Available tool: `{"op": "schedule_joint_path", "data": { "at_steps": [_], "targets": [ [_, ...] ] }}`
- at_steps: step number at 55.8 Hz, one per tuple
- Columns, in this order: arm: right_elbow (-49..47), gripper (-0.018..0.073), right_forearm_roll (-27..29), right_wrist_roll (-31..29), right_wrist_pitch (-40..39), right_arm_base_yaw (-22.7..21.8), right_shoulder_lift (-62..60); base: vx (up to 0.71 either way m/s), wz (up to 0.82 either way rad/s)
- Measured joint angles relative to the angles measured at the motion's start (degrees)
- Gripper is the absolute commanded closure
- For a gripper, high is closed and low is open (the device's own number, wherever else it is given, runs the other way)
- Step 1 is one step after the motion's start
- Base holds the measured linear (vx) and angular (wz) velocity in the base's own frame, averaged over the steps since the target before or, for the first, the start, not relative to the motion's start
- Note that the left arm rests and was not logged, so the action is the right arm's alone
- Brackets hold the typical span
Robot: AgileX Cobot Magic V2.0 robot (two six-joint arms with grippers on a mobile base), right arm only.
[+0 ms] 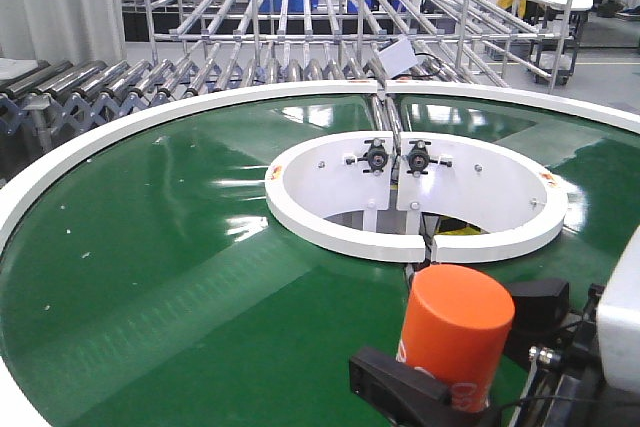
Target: Grab orange capacitor from left shelf to right conveyor
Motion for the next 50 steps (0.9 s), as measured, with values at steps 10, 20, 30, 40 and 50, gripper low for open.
{"op": "schedule_joint_path", "data": {
  "at_steps": [10,20,30,40,50],
  "targets": [
    [0.0,0.0568,0.0,0.0,-1.9,0.0,0.6,0.00,0.00],
    [0.0,0.0568,0.3,0.0,-6.2,0.0,1.2,0.00,0.00],
    [0.0,0.0568,3.9,0.0,-9.5,-2.7,5.9,0.00,0.00],
    [0.0,0.0568,7.2,-0.1,-15.4,-13.1,13.4,0.00,0.00],
    [0.0,0.0568,7.2,-0.1,-18.5,-20.4,20.3,0.00,0.00]
  ]
}}
